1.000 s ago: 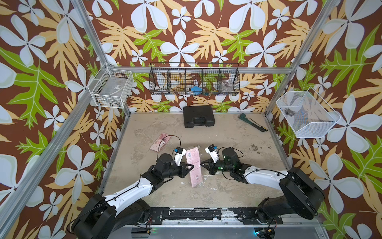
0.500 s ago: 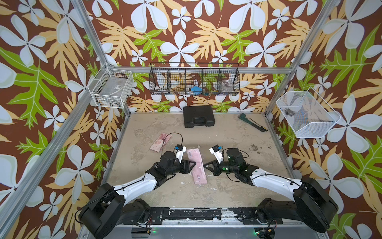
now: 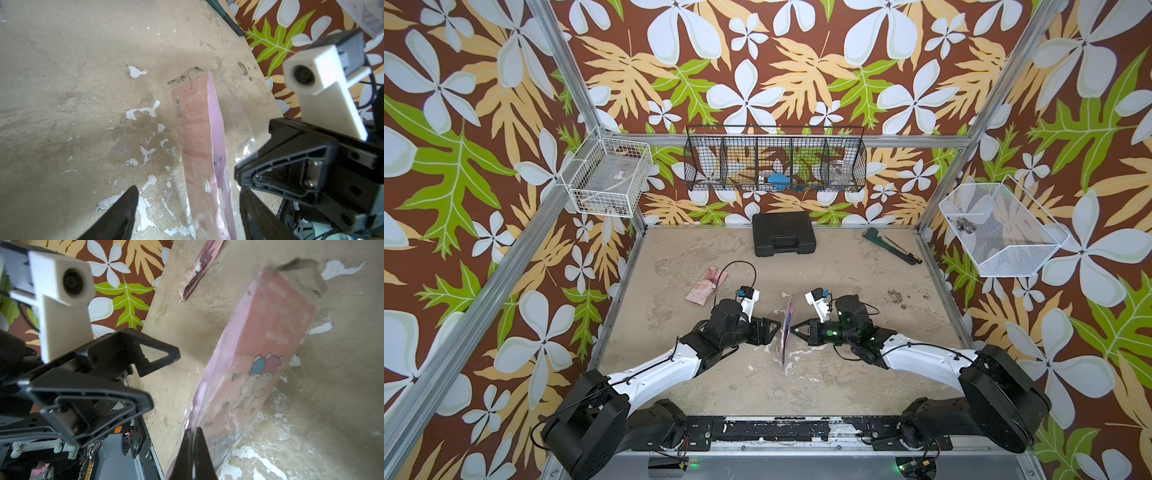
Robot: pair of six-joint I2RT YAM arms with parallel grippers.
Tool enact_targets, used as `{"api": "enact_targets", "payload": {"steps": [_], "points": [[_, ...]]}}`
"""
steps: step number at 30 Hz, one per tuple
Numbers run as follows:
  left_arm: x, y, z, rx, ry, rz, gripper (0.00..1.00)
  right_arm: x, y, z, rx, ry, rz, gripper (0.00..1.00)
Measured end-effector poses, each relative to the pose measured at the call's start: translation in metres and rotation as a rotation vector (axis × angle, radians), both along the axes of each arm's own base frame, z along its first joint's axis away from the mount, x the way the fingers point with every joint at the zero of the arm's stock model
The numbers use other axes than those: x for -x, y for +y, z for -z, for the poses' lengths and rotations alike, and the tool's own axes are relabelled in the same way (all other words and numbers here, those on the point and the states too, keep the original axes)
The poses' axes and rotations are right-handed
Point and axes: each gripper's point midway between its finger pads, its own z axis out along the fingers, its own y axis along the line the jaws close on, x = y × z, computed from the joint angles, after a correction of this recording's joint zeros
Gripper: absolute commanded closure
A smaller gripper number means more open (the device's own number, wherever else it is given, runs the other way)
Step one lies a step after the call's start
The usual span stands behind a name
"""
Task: Open the ruler set and take out the ruler
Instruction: Adjust the ruler set bag at the center of the board.
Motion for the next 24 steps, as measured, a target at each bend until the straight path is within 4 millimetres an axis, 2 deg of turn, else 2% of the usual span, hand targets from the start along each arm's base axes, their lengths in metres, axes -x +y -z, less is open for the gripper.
{"api": "enact_targets", "payload": {"steps": [2, 6, 8, 9, 11, 13, 16, 20, 21, 24], "points": [[0.001, -0.005, 0.006, -0.020, 0.011, 0.018, 0.26, -0.001, 0.001, 0.002, -0.001, 0.001, 0.003, 1.00], [0.003, -0.011, 0.029, -0.075, 0.066, 0.032, 0.40, -0.004, 0.000, 0.003, -0.001, -0.009, 0.019, 1.00], [0.003, -0.015, 0.037, -0.101, 0.080, 0.038, 0.51, -0.004, -0.001, 0.004, 0.002, -0.007, 0.020, 1.00], [0.004, -0.017, 0.039, -0.108, 0.080, 0.047, 0.61, -0.005, -0.001, 0.005, 0.004, -0.006, 0.021, 1.00], [0.003, -0.019, 0.041, -0.124, 0.073, 0.051, 0.65, -0.005, -0.001, 0.007, 0.008, -0.007, 0.022, 1.00], [0.001, -0.019, 0.042, -0.135, 0.066, 0.042, 0.79, -0.004, -0.002, 0.009, 0.012, -0.006, 0.025, 1.00], [-0.002, -0.015, 0.044, -0.162, 0.063, 0.017, 0.92, -0.006, -0.005, 0.011, 0.025, -0.014, 0.040, 1.00], [-0.005, -0.010, 0.045, -0.190, 0.055, -0.003, 0.93, -0.009, -0.008, 0.013, 0.040, -0.033, 0.046, 1.00], [-0.005, -0.008, 0.046, -0.198, 0.055, -0.005, 0.86, -0.010, -0.009, 0.014, 0.048, -0.036, 0.050, 1.00], [-0.005, -0.006, 0.045, -0.209, 0.045, -0.009, 0.75, -0.012, -0.010, 0.022, 0.071, -0.033, 0.045, 1.00]]}}
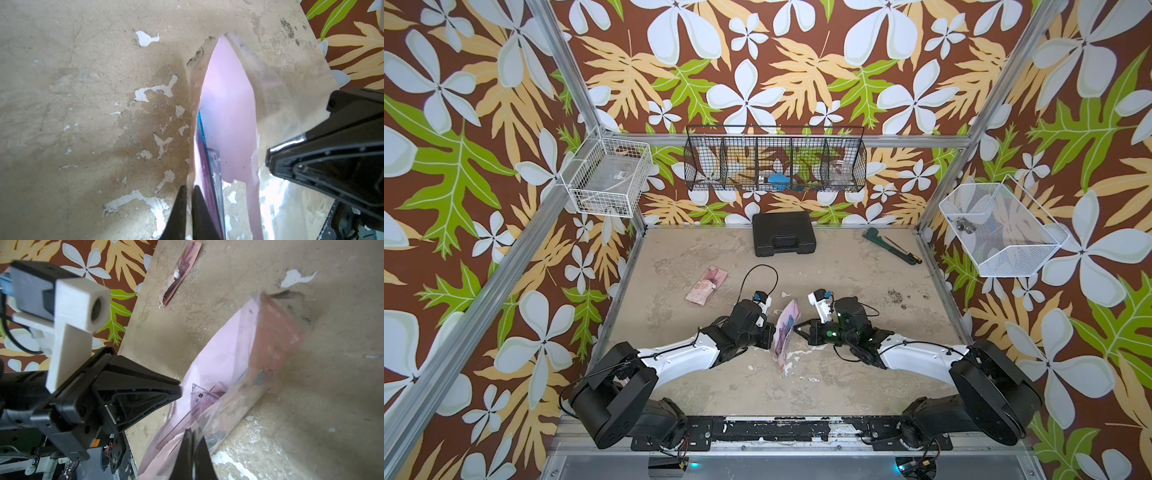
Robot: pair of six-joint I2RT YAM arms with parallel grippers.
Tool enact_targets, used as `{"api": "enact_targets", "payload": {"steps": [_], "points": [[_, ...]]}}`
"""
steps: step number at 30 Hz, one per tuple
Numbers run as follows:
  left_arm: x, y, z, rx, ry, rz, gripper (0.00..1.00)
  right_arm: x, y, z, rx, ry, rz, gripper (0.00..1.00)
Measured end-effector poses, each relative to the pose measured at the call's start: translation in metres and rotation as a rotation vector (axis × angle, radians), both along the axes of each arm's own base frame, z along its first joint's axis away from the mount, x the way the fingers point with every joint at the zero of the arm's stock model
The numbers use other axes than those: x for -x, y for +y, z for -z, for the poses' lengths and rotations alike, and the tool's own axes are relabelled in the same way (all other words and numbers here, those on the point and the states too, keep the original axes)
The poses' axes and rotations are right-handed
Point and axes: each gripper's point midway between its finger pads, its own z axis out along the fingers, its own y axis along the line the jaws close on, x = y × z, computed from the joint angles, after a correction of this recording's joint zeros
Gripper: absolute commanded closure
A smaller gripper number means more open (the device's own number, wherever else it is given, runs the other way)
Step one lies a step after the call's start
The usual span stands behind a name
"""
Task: Open the ruler set and take out the ruler
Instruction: Adjust the ruler set bag at the center of the board.
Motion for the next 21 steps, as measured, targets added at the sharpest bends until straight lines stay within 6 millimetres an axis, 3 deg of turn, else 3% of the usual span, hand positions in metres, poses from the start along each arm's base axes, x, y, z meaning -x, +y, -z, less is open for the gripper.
{"api": "enact_targets", "payload": {"steps": [3, 7, 11, 17, 21], "points": [[-0.001, -0.001, -0.005, 0.008, -0.012, 0.001, 0.69, -0.001, 0.003, 0.001, 0.001, -0.012, -0.017, 1.00], [-0.002, -0.003, -0.001, 0.002, -0.005, 0.006, 0.70, -0.002, 0.005, 0.000, -0.006, -0.022, -0.023, 1.00], [-0.003, -0.005, 0.008, -0.013, 0.015, 0.011, 0.75, -0.003, 0.005, -0.001, -0.010, -0.027, -0.023, 1.00], [-0.002, -0.010, 0.017, -0.025, 0.033, 0.025, 0.98, -0.002, 0.002, 0.002, -0.006, -0.028, -0.015, 1.00], [-0.003, -0.007, 0.012, -0.030, 0.020, 0.017, 1.00, -0.005, -0.002, 0.006, -0.001, -0.026, 0.002, 1.00]]}}
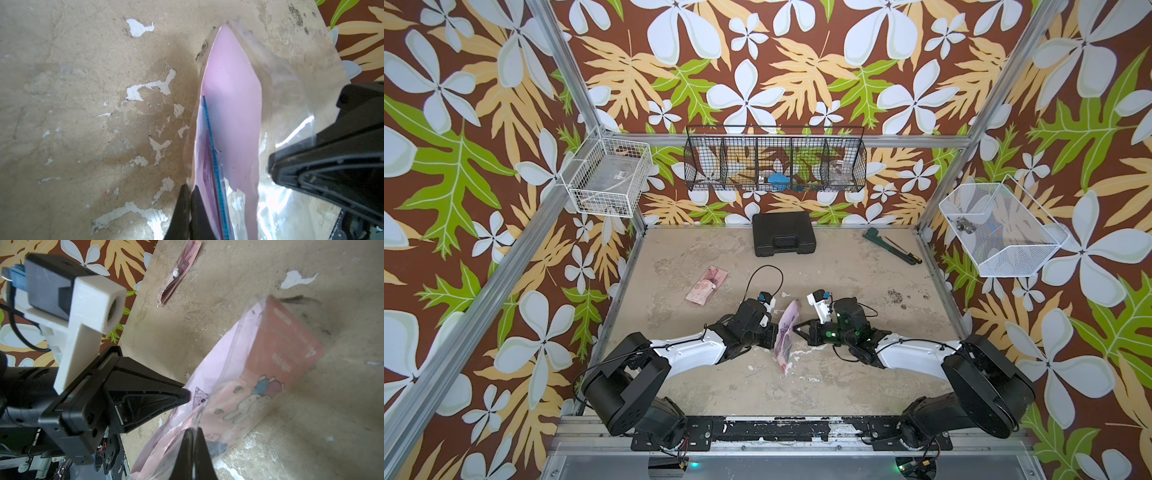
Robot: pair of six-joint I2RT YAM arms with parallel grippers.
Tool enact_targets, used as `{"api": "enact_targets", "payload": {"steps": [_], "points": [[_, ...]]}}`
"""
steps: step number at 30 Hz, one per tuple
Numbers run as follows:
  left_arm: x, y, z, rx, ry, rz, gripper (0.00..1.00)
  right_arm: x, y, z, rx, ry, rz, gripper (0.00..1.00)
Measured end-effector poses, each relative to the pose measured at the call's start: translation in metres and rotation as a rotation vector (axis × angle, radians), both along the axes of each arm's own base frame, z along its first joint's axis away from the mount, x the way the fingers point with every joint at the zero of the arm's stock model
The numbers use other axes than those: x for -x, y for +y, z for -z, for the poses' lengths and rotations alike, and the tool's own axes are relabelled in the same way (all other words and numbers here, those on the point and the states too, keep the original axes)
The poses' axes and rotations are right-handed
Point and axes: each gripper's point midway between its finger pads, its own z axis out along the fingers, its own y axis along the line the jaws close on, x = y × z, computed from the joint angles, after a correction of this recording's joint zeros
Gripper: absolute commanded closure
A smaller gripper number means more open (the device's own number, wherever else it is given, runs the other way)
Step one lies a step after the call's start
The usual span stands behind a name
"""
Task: Open the ruler set and take out the ruler
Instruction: Adjust the ruler set bag at the center of the board.
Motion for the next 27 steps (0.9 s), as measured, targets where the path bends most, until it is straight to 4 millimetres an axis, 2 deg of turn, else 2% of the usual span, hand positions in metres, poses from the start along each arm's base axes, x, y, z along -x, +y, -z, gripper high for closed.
{"api": "enact_targets", "payload": {"steps": [5, 7, 9, 13, 16, 20, 23, 27], "points": [[-0.004, 0.008, -0.033, 0.024, -0.086, -0.036, 1.00, -0.006, 0.001, 0.006, 0.012, 0.004, 0.005, 1.00], [-0.005, 0.009, -0.039, 0.027, -0.107, -0.040, 1.00, -0.008, 0.003, 0.009, 0.014, 0.009, 0.004, 1.00], [-0.006, 0.009, -0.035, 0.014, -0.105, -0.043, 1.00, -0.009, 0.005, 0.013, 0.017, 0.017, 0.000, 1.00], [-0.006, 0.007, -0.012, -0.022, -0.067, -0.038, 1.00, -0.008, 0.006, 0.026, 0.038, 0.046, -0.003, 1.00], [-0.008, 0.004, -0.008, -0.022, -0.066, -0.035, 1.00, -0.009, 0.005, 0.029, 0.049, 0.051, 0.004, 1.00], [-0.009, 0.003, -0.012, -0.022, -0.071, -0.037, 1.00, -0.010, 0.001, 0.027, 0.072, 0.038, 0.018, 0.81], [-0.011, 0.004, -0.017, -0.022, -0.084, -0.043, 1.00, -0.011, -0.004, 0.015, 0.085, -0.002, 0.031, 0.68], [-0.011, 0.006, -0.021, -0.024, -0.091, -0.049, 1.00, -0.016, -0.010, -0.010, 0.105, -0.070, 0.054, 0.63]]}}
